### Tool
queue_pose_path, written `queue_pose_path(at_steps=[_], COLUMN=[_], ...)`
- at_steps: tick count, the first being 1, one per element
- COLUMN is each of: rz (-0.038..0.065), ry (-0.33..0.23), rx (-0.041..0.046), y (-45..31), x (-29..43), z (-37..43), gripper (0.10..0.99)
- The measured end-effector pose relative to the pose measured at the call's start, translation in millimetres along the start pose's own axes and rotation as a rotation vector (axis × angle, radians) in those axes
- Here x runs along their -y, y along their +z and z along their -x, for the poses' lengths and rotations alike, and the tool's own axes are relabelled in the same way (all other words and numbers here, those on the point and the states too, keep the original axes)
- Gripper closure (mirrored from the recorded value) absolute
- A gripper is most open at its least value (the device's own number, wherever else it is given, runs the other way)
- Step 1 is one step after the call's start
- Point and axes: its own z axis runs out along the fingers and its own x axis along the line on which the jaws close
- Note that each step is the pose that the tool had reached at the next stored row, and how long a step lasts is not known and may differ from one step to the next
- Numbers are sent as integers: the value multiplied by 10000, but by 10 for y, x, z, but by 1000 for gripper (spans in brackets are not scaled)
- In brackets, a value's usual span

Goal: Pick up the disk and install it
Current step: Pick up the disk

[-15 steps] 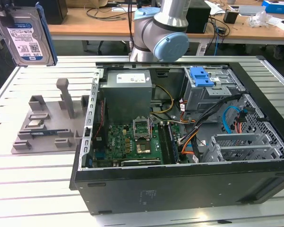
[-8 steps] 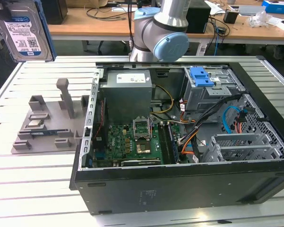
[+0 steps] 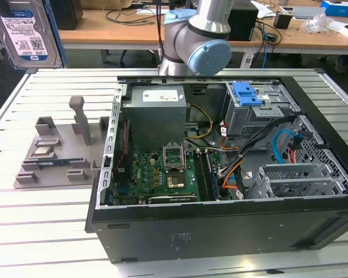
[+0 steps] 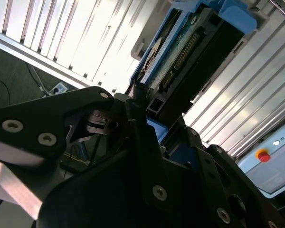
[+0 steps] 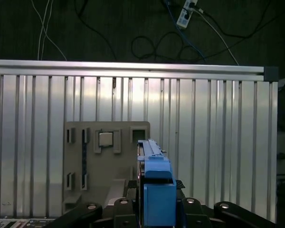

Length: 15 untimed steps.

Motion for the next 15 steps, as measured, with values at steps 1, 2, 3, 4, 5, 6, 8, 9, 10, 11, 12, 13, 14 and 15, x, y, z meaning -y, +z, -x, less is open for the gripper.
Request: queue_pose_path(at_steps=[1,2,3,4,5,6,8,9,10,11,12,13,14,15], rz=[0,1,2,2,2,2,1,2,1,1,1,1,1,1], ry=[0,0,0,0,0,0,0,0,0,0,0,0,0,0], rx=[0,0,-1,-1,0,0,-1,0,-1,0,0,0,0,0], y=[-16,-42,-64,-82,-103,-125,-168,-185,-216,-241,-259,-281,-293,-305], x=[0,-1,-1,-2,-2,-3,-4,-4,-5,-6,-6,-7,-7,-8], z=[0,1,1,2,2,3,3,4,4,5,5,6,6,7], gripper=[718,718,718,718,718,718,718,718,718,718,718,718,718,718])
